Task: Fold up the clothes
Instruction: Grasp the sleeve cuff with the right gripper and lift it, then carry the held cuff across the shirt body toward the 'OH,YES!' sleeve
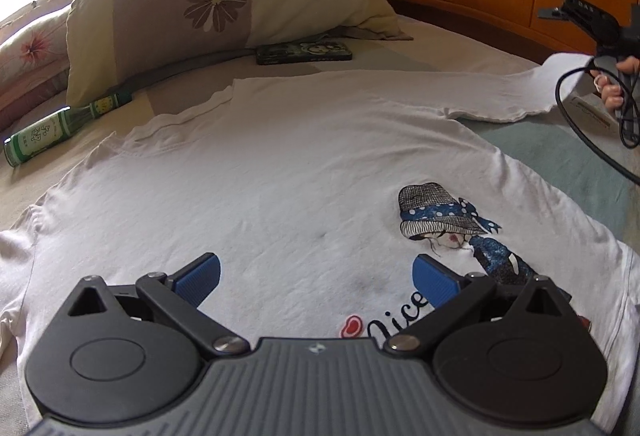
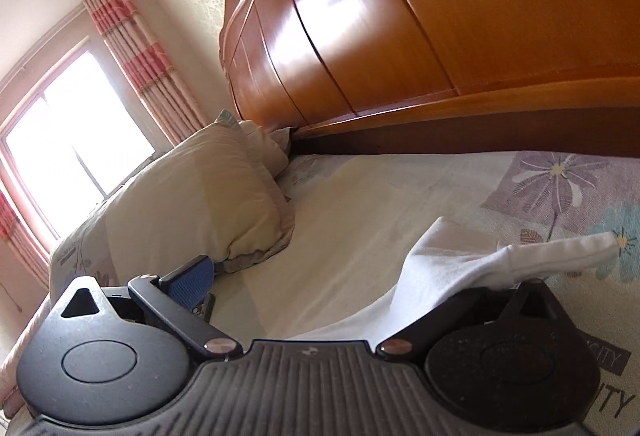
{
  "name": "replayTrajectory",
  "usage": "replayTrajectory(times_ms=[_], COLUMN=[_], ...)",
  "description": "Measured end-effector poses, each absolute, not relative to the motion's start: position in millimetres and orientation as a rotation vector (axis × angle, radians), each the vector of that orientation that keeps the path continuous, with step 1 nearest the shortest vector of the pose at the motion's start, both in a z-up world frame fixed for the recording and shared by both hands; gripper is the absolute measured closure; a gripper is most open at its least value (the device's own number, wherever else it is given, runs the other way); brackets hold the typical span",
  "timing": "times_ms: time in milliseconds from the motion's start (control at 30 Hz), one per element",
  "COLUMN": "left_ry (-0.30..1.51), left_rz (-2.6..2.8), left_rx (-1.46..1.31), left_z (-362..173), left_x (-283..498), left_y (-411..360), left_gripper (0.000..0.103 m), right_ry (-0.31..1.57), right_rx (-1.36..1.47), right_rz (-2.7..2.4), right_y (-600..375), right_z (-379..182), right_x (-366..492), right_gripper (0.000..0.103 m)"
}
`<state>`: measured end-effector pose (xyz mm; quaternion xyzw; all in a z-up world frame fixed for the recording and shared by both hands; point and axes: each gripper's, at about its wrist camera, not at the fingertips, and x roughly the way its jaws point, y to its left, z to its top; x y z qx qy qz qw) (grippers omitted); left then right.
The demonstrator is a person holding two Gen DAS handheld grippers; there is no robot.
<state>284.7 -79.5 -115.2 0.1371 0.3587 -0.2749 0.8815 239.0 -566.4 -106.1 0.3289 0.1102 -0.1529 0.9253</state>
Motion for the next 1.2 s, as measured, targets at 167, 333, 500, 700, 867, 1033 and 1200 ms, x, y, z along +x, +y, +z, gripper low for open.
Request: replayTrajectory(times_ms=[167,333,500,700,867,1033,1200], left_ry=[0.738,0.731,0.738,0.766,0.786,0.796,0.824], left_rz=[-0.600,-0.652,-0.655,-0.642,-0.605,-0.568,-0.528], left_rx=[0.360,0.298,0.354,0.310,0.281,0.295,0.285], left_z=[-116.7,-104.7,-103.5,-97.7,-94.3,-97.1,-102.5], left_x=[275.5,273.1,265.1,269.1,271.2,267.8,271.1], left_y=[-73.2,-57.8,-53.4,-37.7,-19.3,-1.6,15.4], left_gripper=[0.001,0.001,0.001,0.001,0.001,0.001,0.001], right_ry=[0.240,0.253,0.265,0.295,0.325,0.351,0.385], right_rx=[0.624,0.615,0.618,0.591,0.551,0.523,0.505], right_rz=[-0.273,-0.224,-0.172,-0.096,-0.048,0.011,0.063], right_y=[-540.1,-510.6,-481.2,-441.4,-412.8,-384.8,-357.4], right_z=[-85.6,-71.2,-58.1,-40.9,-30.7,-26.0,-27.7], right_x=[254.4,272.1,289.7,310.2,331.4,352.1,370.0], right_gripper=[0.000,0.000,0.000,0.000,0.000,0.000,0.000])
